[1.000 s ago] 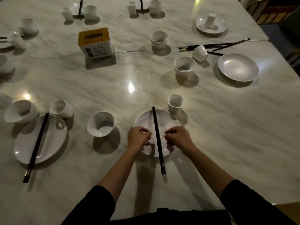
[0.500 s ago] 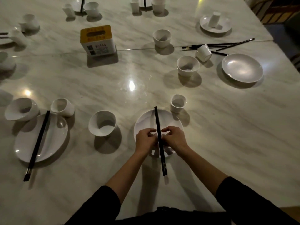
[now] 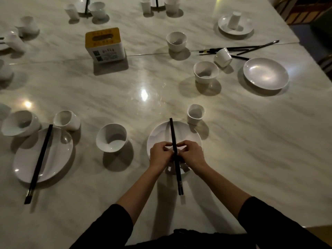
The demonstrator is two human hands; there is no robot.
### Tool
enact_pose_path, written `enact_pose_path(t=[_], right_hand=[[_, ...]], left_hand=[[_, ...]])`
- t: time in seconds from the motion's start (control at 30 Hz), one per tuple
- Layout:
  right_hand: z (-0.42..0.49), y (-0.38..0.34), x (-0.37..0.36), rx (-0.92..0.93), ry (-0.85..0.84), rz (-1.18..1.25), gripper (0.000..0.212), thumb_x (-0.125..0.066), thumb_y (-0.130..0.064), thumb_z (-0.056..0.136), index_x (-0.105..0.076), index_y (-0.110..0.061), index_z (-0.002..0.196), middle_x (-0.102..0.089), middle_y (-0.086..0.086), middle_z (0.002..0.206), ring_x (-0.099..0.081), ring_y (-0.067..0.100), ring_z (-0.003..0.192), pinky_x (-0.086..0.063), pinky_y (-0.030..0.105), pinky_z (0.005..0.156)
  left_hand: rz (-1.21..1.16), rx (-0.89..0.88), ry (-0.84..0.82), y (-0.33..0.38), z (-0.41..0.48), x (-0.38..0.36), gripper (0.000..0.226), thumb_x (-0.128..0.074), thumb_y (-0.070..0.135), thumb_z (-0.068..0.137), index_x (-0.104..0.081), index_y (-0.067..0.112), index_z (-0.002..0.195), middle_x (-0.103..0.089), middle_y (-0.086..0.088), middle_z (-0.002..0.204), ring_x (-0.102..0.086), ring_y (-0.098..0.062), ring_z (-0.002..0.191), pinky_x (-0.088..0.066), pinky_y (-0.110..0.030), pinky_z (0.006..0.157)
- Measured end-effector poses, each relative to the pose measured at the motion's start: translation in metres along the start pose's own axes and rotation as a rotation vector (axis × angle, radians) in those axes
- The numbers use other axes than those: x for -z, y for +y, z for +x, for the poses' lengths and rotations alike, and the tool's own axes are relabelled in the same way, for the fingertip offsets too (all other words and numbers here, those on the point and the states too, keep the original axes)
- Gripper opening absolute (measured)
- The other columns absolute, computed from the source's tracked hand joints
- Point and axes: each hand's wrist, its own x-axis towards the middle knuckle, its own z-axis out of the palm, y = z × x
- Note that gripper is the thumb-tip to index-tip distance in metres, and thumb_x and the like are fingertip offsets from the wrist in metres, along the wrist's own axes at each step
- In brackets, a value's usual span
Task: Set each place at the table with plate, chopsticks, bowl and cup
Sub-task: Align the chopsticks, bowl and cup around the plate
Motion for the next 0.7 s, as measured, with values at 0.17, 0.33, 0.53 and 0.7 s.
enact_pose_path(t=[0.17, 0.33, 0.53, 0.7], right_hand=[[0.002, 0.001, 0.002, -0.021, 0.015, 0.027, 0.025, -0.067, -0.008, 0.085, -0.065, -0.009, 0.11, -0.071, 0.008, 0.081, -0.07, 0.015, 0.068, -0.061, 0.031, 0.065], [0.026, -0.005, 0.031, 0.21, 0.477, -0.124, 0.038, -0.07, -0.014, 0.079, -0.053, -0.005, 0.111, -0.052, 0.015, 0.113, -0.055, 0.028, 0.097, -0.047, 0.034, 0.076], [0.074, -0.025, 0.071, 0.089, 0.104, -0.086, 0.091, -0.078, -0.02, 0.075, -0.022, -0.021, 0.146, -0.047, 0.019, 0.135, -0.05, 0.038, 0.119, -0.042, 0.049, 0.102], [0.079, -0.037, 0.064, 0.124, 0.023, -0.143, 0.073, -0.071, -0.009, 0.076, -0.033, -0.023, 0.137, -0.058, 0.014, 0.122, -0.057, 0.039, 0.108, -0.049, 0.049, 0.092]], left_hand=[[-0.006, 0.013, 0.063, 0.001, -0.002, 0.003, 0.027, -0.062, 0.01, 0.089, -0.065, 0.01, 0.116, -0.073, -0.015, 0.095, -0.071, -0.02, 0.077, -0.061, -0.033, 0.075], [0.303, -0.087, 0.418, -0.005, 0.001, 0.029, 0.03, -0.057, 0.005, 0.086, -0.058, 0.007, 0.116, -0.056, -0.012, 0.115, -0.058, -0.026, 0.1, -0.046, -0.027, 0.08], [0.207, 0.141, 0.216, -0.022, 0.001, 0.042, 0.019, -0.045, 0.018, 0.096, -0.058, 0.004, 0.097, -0.062, -0.015, 0.096, -0.06, -0.027, 0.088, -0.052, -0.041, 0.083], [0.083, 0.206, 0.202, -0.023, 0.002, 0.047, 0.026, -0.043, 0.013, 0.097, -0.059, -0.002, 0.11, -0.063, -0.02, 0.107, -0.061, -0.034, 0.099, -0.053, -0.047, 0.09]])
